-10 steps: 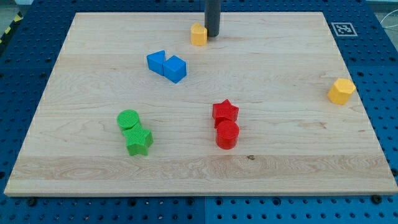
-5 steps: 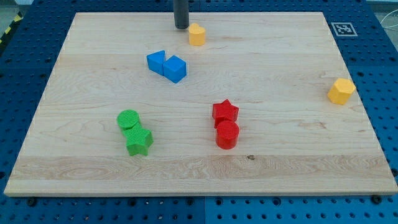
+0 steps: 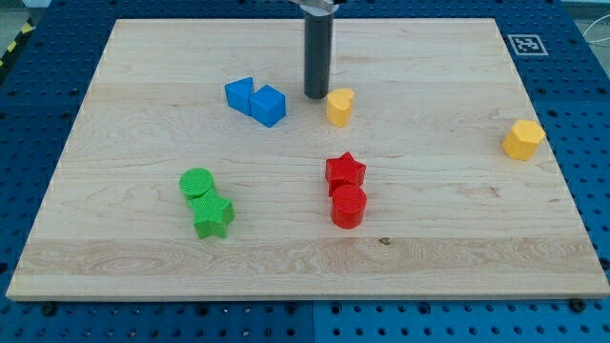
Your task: Move the yellow heart slightly down
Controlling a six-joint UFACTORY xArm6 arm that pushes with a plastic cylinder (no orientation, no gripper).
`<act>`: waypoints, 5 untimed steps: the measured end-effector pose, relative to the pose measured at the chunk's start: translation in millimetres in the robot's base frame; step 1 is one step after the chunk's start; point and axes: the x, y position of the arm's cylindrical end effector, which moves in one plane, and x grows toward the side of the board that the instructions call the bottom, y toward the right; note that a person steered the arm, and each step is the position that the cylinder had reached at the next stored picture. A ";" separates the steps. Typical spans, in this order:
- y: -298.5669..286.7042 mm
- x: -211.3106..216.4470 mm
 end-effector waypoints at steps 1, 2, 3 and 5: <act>-13.2 0.0; 1.0 1.0; 31.0 7.9; 86.1 52.9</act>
